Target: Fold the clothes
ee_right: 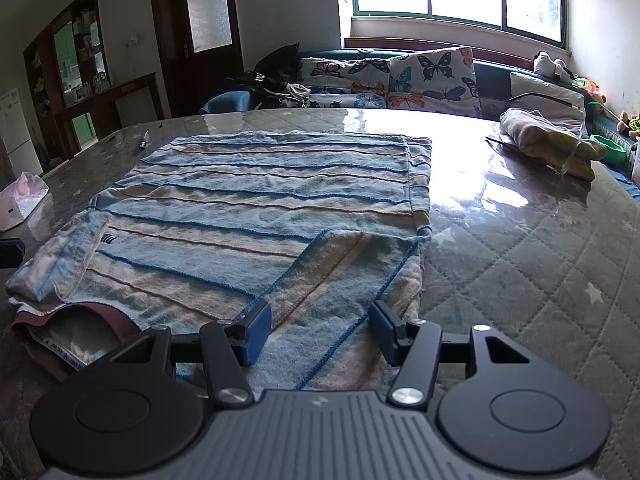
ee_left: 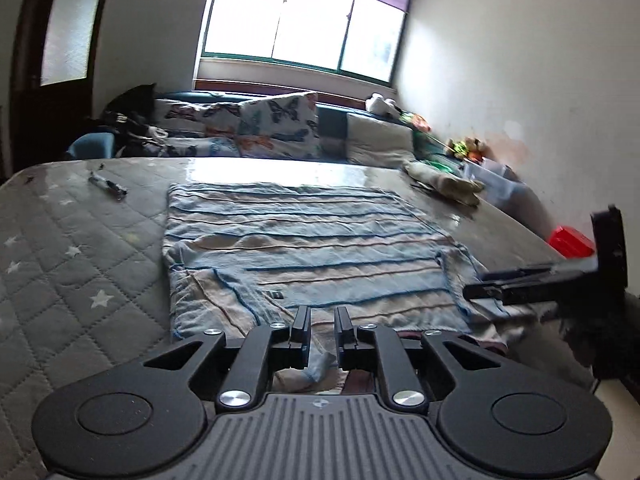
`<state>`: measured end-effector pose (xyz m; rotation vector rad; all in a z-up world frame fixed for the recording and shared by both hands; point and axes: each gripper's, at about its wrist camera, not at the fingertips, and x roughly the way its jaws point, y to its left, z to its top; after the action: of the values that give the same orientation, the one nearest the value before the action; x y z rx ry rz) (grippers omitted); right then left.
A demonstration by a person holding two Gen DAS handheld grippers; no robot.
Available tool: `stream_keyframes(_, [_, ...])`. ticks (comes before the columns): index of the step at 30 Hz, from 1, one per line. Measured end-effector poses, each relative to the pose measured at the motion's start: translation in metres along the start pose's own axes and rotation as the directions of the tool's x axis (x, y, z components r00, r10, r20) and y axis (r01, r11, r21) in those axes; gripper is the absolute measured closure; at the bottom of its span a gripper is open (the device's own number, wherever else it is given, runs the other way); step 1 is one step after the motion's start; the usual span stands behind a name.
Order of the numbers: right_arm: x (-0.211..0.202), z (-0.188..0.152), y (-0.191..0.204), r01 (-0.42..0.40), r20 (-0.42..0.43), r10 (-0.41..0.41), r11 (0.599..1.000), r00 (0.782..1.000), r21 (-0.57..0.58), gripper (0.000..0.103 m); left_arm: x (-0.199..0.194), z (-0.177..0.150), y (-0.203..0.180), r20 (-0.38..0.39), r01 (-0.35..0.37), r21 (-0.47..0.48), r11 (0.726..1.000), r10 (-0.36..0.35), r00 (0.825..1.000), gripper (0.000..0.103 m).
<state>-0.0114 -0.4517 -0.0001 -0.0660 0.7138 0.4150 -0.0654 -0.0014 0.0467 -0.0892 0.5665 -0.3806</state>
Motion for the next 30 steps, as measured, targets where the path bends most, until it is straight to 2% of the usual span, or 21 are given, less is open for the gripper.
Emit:
stream_keyframes(2, [0.000,0.000,0.000,0.000,0.001,0.000,1.000,1.000,0.001,0.047,-0.002,0.006,0.005,0.010,-0.023,0.005,1.000,0.022,1.000,0.089])
stream_keyframes(10, [0.000,-0.001,0.000,0.000,0.004,0.000,1.000,1.000,0.007,0.046,0.034,0.012,0.037,-0.052,-0.126,0.013,0.992,0.126,0.991,0.090])
stream_keyframes(19, [0.001,0.000,0.000,0.002,0.001,-0.002,1.000,1.000,0.011,0.045,0.075,0.018,0.074,-0.123,-0.240,0.031,0.970,0.241,0.963,0.090])
stream_keyframes(25, [0.001,0.000,0.000,0.002,0.000,-0.002,1.000,1.000,0.013,0.044,0.061,0.028,0.066,-0.077,-0.208,0.052,0.977,0.212,0.974,0.089])
stream_keyframes(30, [0.001,0.000,0.002,0.002,0.001,-0.002,1.000,1.000,0.013,0.042,0.071,0.020,0.063,-0.124,-0.188,0.086,0.978,0.197,0.972,0.089])
